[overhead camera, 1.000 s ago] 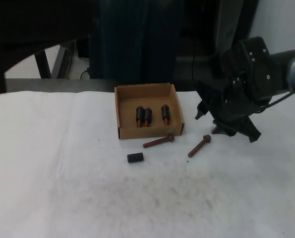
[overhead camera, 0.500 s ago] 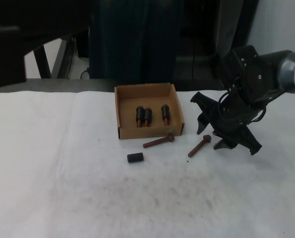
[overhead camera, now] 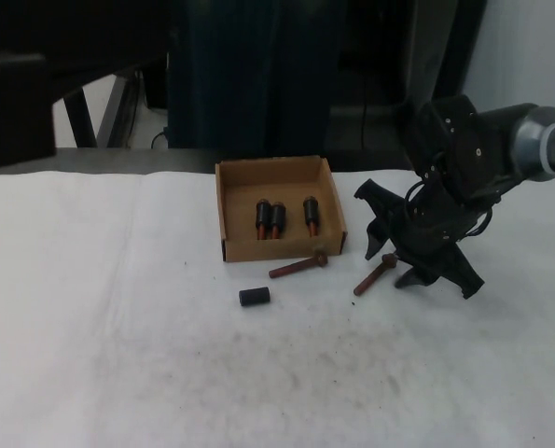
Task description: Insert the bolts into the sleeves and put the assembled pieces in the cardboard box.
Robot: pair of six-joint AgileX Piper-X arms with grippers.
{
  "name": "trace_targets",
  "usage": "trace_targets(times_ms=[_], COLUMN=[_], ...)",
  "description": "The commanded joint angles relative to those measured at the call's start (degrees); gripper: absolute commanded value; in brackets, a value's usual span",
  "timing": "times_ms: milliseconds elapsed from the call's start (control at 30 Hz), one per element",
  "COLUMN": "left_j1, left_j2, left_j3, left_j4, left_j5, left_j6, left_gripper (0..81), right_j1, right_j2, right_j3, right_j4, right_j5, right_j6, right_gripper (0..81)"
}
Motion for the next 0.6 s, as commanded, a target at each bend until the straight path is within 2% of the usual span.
trace_targets(times_ms=[0,100,300,467,500,567], left_j1=[-0.24,-0.24,-0.24,-0.24,-0.24,-0.24], left_j2=[0.15,0.15,0.15,0.15,0.15,0.15], left_j3=[0.02,0.02,0.02,0.02,0.02,0.02], left_j4=[-1.5,-1.5,-1.5,-1.5,-1.5,-1.5], left_j5=[-0.95,-0.95,-0.95,-0.94,-0.94,-0.94], left_j6=[0.42,0.42,0.42,1.1,1.28,1.51], left_gripper=[0.9,0.9,0.9,0.9,0.9,0.9], right_j1=[-0.03,-0.04,-0.17,-0.23,-0.23,-0.39], right_j2=[1.83,2.46,2.72,2.72,2.72,2.72], right_j3=[-0.09,-0.09,-0.09,-0.09,-0.09,-0.09], right_j4=[-1.25,-1.25,-1.25,-1.25,-1.25,-1.38], right_j5=[-2.64,-4.56,-5.56,-6.37,-6.49,-6.47], right_j6=[0.92,2.25,5.32,4.92,4.69,4.7], right_gripper=[38.8,32.9,29.8,3.4,0.2,0.0])
